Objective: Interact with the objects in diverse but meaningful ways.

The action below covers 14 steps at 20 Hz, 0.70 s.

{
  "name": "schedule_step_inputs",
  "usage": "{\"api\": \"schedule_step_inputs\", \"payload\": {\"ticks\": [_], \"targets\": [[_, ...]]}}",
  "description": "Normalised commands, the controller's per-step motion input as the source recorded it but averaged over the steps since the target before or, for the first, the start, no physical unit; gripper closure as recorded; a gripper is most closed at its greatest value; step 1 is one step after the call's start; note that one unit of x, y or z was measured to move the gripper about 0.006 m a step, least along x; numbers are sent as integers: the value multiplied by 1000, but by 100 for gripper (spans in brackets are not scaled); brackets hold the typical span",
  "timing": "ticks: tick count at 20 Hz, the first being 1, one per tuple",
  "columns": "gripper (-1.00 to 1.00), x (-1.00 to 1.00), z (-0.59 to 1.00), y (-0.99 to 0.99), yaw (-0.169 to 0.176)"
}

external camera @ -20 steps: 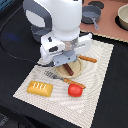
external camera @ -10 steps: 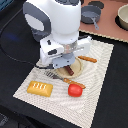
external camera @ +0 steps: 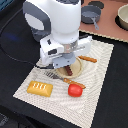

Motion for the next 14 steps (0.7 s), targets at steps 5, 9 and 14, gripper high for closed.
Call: {"api": "schedule_step_inputs", "payload": {"ticks": [5, 9, 14], "targets": [[100, -757, 553, -23, 15], [100, -958, -24, -15, 57], [100, -999, -140, -5, 60]]}}
